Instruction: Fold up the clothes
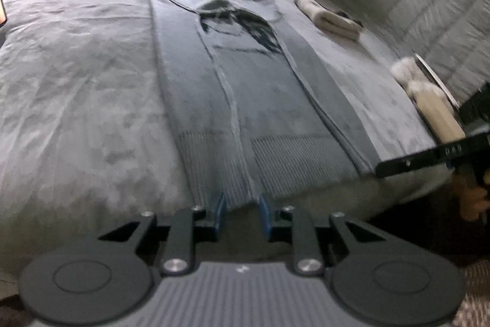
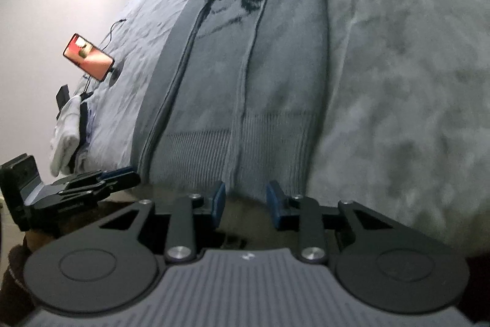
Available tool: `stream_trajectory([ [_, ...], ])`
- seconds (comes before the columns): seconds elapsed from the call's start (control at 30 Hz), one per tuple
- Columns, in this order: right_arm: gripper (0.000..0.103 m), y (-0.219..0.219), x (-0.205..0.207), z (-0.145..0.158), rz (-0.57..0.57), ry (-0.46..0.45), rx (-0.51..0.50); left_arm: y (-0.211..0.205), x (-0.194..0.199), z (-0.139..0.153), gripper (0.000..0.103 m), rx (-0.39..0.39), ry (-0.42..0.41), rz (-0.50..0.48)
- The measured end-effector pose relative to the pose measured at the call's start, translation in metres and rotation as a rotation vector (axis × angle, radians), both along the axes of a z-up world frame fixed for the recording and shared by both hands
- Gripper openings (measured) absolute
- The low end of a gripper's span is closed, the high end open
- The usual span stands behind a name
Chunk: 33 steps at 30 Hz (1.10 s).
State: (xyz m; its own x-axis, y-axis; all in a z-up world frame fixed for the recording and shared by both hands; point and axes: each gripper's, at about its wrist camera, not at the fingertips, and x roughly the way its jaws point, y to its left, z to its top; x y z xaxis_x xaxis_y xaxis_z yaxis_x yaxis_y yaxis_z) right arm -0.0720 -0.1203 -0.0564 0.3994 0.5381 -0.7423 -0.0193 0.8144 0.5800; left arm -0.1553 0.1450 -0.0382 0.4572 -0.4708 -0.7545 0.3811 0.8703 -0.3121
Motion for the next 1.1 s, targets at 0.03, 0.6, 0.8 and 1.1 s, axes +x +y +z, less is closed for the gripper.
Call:
stream_trajectory([
  [0.03, 0.040, -0.002, -0.003, 0.001, -0.002, 0.012, 0.002, 0.003, -0.002, 0.002, 0.027, 0.001, 0.003, -0.008],
  [0.6, 0.055, -0.047, 0.005, -0.010, -0.103, 0.099, 0.194, 0.071, 0.049, -0.021, 0.058, -0.303, 0.258, 0.098],
  [0.8, 0.055, -0.054, 0.016, -0.022, -0.100, 0.124, 0.273, 0.065, 0.065, -0.031, 0.057, -0.362, 0.295, 0.055],
  [1.1, 0.044, -0.062, 0.025, -0.045, -0.081, 0.100, 0.421, 0.060, 0.073, -0.046, 0.051, -0.459, 0.313, 0.004],
])
